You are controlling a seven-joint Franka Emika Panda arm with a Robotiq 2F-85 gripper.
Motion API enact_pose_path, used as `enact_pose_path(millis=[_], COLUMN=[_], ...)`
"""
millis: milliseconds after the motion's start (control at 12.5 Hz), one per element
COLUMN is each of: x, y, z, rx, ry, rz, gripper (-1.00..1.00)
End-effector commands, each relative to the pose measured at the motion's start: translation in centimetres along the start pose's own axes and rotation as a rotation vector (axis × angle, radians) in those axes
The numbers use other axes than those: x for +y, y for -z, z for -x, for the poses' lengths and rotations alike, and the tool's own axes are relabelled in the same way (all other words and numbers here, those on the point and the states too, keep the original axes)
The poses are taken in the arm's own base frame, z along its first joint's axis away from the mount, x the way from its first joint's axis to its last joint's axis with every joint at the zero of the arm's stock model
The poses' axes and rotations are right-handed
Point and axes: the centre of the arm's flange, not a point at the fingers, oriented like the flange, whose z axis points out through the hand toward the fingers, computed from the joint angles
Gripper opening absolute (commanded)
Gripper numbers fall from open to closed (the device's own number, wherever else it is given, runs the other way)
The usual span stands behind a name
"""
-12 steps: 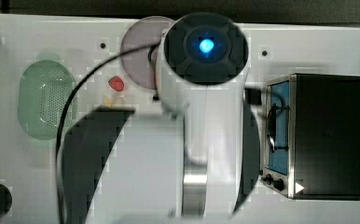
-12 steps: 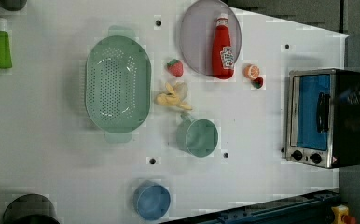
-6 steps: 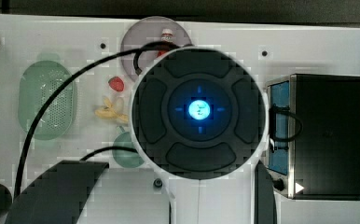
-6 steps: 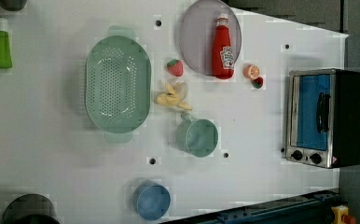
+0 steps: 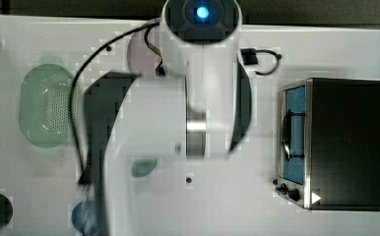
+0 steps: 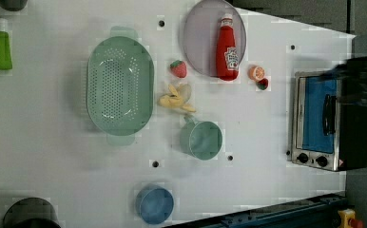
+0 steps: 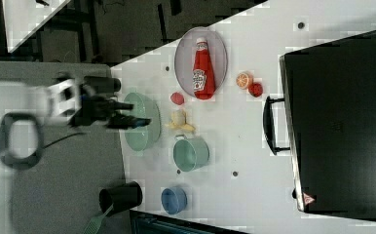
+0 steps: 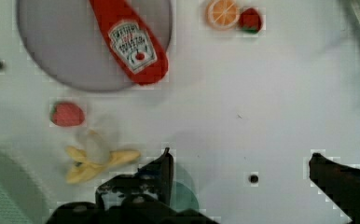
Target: Pick ketchup from plate and place it on table.
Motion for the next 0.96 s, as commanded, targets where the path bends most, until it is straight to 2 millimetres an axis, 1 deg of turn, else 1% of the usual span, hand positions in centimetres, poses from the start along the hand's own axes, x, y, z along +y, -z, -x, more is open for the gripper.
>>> enact_pose_path(millis=[80,320,560,640,800,960], x=[-3.5,-5.5,-7.7,-8.4,-9.6,-10.2], y=[-6.5,-12.3,-17.5,-19.0,-22.0,-24.9], z=[-0.5,-2.6,-4.6,-5.2,-6.0,-6.6], rx=[-0.053,-0.041,0.031,0.063,0.112,0.151], ry=[0.266,0.332,0.392,0.412,0.504,0.541], rz=[0.011,0.021,0.027,0.016,0.014,0.013], gripper=[1.0,1.0,1.0,1.0,1.0,1.0])
